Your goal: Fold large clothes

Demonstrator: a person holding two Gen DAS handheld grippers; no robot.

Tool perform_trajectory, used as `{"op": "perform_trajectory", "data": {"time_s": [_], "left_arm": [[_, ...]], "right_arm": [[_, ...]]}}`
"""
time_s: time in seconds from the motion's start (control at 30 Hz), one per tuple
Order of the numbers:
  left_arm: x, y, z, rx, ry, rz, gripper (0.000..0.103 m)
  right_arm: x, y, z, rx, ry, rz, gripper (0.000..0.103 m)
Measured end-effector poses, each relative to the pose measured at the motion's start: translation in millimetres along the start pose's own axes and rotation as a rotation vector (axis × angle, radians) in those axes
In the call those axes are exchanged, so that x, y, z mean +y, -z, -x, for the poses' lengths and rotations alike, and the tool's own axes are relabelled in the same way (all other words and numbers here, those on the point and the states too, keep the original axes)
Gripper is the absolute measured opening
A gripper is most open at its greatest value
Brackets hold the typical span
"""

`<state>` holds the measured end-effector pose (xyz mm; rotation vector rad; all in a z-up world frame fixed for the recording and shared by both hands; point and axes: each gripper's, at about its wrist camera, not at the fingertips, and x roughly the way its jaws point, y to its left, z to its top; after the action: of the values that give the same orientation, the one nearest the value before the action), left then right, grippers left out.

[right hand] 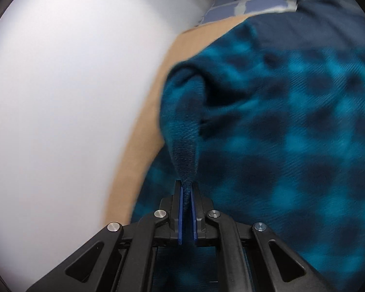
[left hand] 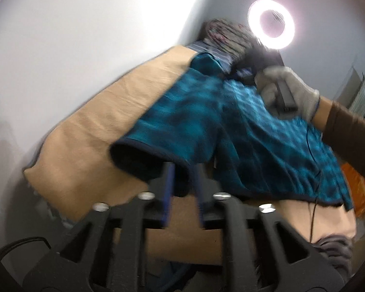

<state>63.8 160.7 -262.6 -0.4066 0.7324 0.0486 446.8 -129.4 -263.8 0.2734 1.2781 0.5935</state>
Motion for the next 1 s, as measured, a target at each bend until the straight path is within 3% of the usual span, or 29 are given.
{"op": "perform_trajectory", "data": {"time_s": [0.03, 0.13, 0.27, 0.4, 0.43, 0.47, 0.5, 0.53, 0.57, 0.77, 0.9, 1.0], "left_arm": [[9.2, 0.7, 6.1, -0.012, -0.004, 0.028, 0.048], [34.8, -6.9, 7.3, -0.031, -0.016, 0.157, 0.068], [60.1, -21.6, -27.2, 0.037, 0.007, 0.294, 0.068], [66.5, -24.4, -56.9, 0.086, -0.008, 0.337, 0.068], [65.6, -23.8, -63.4, 0.091, -0.007, 0.337, 0.063], [64.3, -25.2, -67.3, 0.081, -0.004, 0.327, 0.051], [61.6, -25.7, -72.0, 0.082, -0.011, 0.311, 0.012], [57.7, -29.1, -73.0, 0.085, -0.006, 0.286, 0.004], [52.6, -31.8, -68.4, 0.058, -0.005, 0.269, 0.004], [21.4, -61.3, -9.5, -0.147, 0.002, 0.140, 0.004], [5.9, -75.9, 16.4, -0.230, 0.001, 0.073, 0.004], [-0.4, -80.5, 24.3, -0.245, 0.019, 0.049, 0.004]], "right_arm": [[3.8, 0.0, -3.2, 0.018, 0.055, 0.040, 0.003], [12.6, 2.7, -5.8, 0.019, 0.107, 0.104, 0.003], [8.5, 3.0, -14.4, 0.023, 0.119, 0.112, 0.003], [-3.1, 15.0, -18.7, 0.019, 0.111, 0.127, 0.003], [-4.6, 27.0, -11.9, 0.018, 0.109, 0.134, 0.004], [-3.6, 25.7, -10.9, 0.021, 0.108, 0.141, 0.005], [-3.6, 26.8, -8.8, 0.022, 0.109, 0.150, 0.009], [-8.8, 35.6, -3.0, 0.020, 0.114, 0.160, 0.017], [-9.7, 36.0, 3.0, 0.012, 0.126, 0.168, 0.022], [-4.9, 23.6, 36.5, -0.079, 0.062, 0.188, 0.023], [2.9, 5.5, 7.2, -0.062, 0.047, 0.179, 0.023], [6.5, -4.5, -26.3, -0.036, 0.054, 0.144, 0.023]]}}
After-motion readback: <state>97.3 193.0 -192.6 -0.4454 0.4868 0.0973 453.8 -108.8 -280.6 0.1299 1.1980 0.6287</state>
